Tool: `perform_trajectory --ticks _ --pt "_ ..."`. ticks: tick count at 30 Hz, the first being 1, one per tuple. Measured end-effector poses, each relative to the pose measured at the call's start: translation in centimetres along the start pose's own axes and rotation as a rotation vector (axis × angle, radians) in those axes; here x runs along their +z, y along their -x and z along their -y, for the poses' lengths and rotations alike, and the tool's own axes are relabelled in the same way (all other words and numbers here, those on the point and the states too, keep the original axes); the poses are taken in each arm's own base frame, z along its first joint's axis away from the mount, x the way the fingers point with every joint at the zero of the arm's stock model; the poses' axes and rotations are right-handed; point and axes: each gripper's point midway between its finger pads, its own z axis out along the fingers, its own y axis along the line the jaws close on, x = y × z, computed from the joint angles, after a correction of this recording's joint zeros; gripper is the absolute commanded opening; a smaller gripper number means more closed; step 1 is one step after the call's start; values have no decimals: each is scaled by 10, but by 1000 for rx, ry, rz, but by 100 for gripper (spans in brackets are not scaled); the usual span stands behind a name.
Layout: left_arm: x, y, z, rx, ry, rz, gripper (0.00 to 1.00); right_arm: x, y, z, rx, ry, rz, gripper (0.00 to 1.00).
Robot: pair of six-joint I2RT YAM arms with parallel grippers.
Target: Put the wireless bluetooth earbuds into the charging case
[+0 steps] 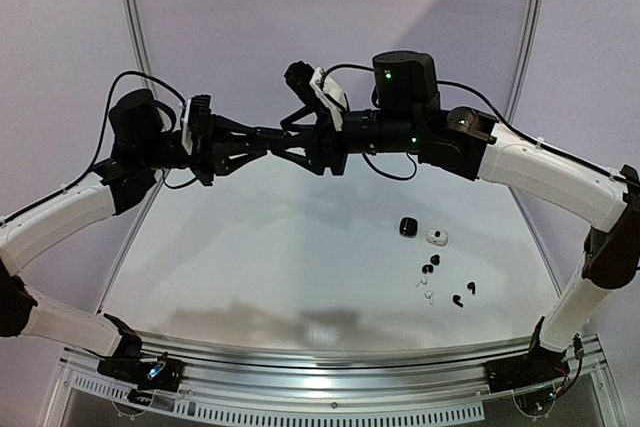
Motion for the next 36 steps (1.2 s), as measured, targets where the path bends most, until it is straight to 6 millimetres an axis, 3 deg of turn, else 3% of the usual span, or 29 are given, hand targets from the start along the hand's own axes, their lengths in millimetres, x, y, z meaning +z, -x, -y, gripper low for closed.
perform_trajectory --ticks 5,11,19,32,36 --pt "-2 -9 1 72 2 -34 0 2 -5 0 12 3 -15 52" --pt "-2 -20 8 92 -26 -67 0 1 6 8 21 -26 17 51" --pt "-2 -20 9 89 -28 -65 0 5 -1 10 29 -27 2 51" --pt "-3 -20 12 -160 -25 -31 0 10 -5 16 121 0 -18 49" --pt "-3 -21 12 -221 -24 -28 0 11 -7 17 147 22 -20 53"
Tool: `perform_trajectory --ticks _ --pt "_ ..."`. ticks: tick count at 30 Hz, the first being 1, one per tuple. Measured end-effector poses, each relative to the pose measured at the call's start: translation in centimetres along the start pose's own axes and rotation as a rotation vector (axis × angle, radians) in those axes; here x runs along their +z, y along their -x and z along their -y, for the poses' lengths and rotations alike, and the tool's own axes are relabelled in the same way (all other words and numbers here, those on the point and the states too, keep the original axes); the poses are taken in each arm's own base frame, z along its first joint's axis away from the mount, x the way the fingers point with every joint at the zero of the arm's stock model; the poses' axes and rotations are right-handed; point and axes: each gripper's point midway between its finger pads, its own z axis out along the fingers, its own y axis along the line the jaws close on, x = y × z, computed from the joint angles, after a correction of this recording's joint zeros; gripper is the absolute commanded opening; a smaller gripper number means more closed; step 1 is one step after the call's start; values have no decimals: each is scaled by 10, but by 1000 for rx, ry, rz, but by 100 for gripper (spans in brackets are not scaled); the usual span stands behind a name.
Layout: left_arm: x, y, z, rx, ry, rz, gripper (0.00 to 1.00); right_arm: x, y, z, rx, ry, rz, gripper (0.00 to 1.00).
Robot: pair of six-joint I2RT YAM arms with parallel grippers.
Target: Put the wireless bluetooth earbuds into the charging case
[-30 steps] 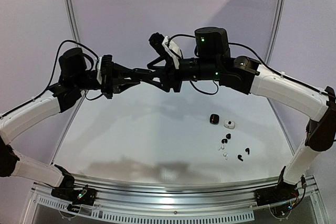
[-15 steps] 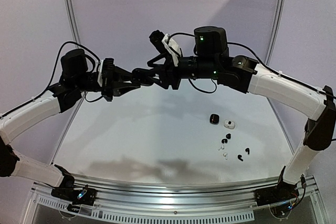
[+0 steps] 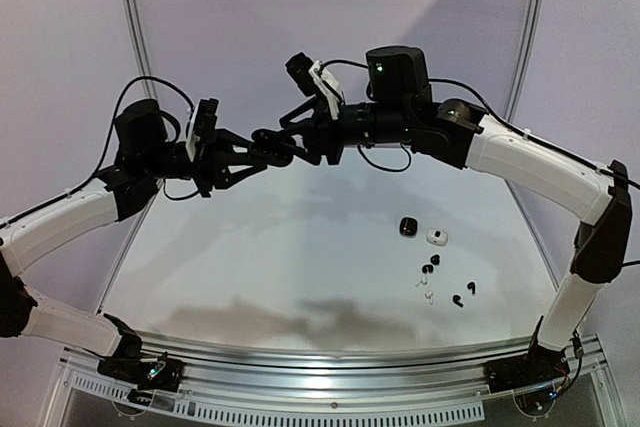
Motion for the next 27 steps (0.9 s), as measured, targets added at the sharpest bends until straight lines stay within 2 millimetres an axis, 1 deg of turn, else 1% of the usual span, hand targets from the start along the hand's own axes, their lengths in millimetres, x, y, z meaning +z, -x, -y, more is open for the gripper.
perform_trajectory --ticks 9,13,18,24,27 --pt "0 1 1 -106 -3 23 0 1 -1 -8 37 82 7 59" --pt "0 0 2 -129 -4 24 0 2 -2 -12 52 109 7 61" --pt "0 -2 2 -140 -5 23 0 4 -2 -13 63 121 6 66" --pt "0 -5 2 -146 -2 19 0 2 8 -12 66 119 35 71" --pt "0 -8 3 -151 2 16 0 1 14 -9 84 113 58 72"
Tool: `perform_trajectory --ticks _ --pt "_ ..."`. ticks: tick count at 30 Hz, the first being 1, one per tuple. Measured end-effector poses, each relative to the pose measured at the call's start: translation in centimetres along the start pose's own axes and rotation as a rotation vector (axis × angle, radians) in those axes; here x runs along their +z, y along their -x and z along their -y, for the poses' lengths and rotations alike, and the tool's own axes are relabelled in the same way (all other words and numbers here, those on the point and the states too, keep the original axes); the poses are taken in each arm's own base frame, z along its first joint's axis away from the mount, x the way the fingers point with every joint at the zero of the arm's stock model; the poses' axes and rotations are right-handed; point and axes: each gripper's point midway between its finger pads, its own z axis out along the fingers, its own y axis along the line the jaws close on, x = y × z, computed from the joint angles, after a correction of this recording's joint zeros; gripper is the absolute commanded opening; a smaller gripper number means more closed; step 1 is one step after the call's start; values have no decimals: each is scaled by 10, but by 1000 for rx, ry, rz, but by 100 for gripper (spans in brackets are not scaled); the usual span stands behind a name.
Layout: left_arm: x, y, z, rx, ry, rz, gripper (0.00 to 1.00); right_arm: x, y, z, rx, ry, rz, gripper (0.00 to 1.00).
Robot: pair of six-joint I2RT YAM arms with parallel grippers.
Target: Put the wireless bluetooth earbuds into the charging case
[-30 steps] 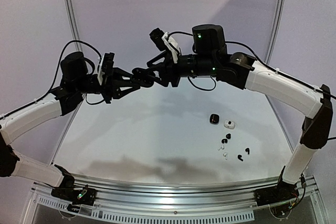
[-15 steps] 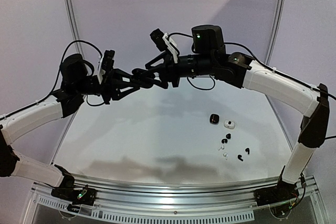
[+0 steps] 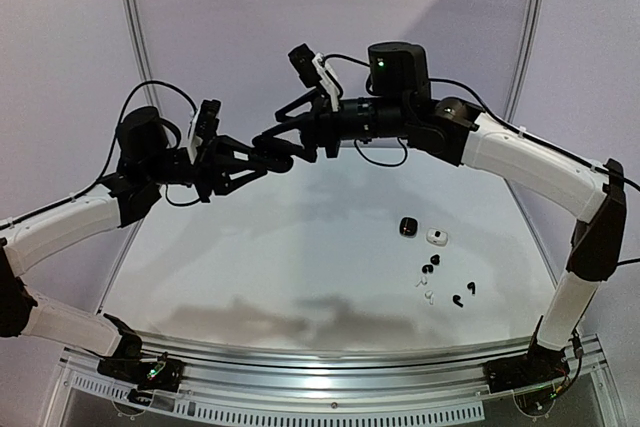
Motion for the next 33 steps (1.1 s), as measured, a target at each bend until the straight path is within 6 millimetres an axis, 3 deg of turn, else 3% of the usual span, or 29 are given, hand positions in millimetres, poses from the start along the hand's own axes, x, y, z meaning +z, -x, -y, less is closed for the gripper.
perform_trajectory --ticks 4,8,11,13,16,19,21,24,26,29,33 --pt "0 -5 -2 -11 16 -6 0 -5 11 13 33 -39 42 72" --pt "-1 -10 -6 -24 39 -12 0 -21 21 41 92 -154 71 68" --pt "-1 -14 -7 -34 55 -15 0 -51 28 71 157 -312 77 64" --pt "-2 -17 -8 -43 64 -16 0 -82 28 98 220 -465 68 62" --pt "-3 -21 -9 -53 75 -20 0 -134 12 135 333 -676 34 57" --pt "-3 -21 -9 -52 79 -17 0 -179 -37 164 457 -864 -48 50" --pt "-3 -20 -9 -46 81 -13 0 -203 -90 179 552 -981 -157 44" --pt "-3 -18 -9 -39 83 -9 0 -224 -169 186 681 -1096 -349 41" --pt "-4 -16 -8 -33 83 -6 0 -231 -212 185 750 -1144 -470 41" --pt "-5 -16 -7 -30 84 -4 0 -236 -253 183 810 -1187 -600 38" --pt "-6 -18 -7 -34 89 -7 0 -240 -289 183 867 -1216 -712 36"
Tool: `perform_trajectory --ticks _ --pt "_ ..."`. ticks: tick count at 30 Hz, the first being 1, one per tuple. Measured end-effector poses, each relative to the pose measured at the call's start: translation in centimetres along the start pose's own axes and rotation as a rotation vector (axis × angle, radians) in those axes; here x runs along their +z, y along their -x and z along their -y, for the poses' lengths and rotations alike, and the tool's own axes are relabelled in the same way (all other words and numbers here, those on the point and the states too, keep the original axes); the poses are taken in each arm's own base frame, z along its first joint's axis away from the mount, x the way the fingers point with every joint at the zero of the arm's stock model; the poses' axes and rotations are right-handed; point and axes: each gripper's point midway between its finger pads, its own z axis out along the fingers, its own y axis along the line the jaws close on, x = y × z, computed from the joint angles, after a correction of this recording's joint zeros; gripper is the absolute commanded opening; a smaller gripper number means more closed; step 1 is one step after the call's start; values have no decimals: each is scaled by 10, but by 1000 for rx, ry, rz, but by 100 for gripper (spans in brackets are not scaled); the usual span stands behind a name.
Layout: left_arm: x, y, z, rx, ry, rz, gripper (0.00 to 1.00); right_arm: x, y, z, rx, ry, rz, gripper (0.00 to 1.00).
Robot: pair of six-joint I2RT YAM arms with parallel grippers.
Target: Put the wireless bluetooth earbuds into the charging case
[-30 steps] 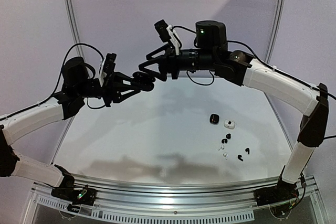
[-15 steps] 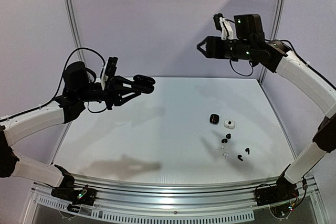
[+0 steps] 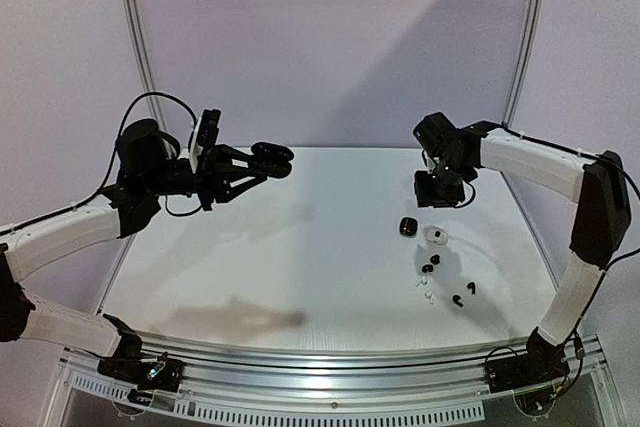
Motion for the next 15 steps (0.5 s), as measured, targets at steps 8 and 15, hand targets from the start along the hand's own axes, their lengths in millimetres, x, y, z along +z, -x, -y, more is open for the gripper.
perform_trajectory --ticks 8,15 --pt "-2 2 -2 8 9 5 0 36 -26 28 39 -60 -125 36" --pt "-3 2 -3 9 13 5 0 59 -69 42 35 -80 -250 32"
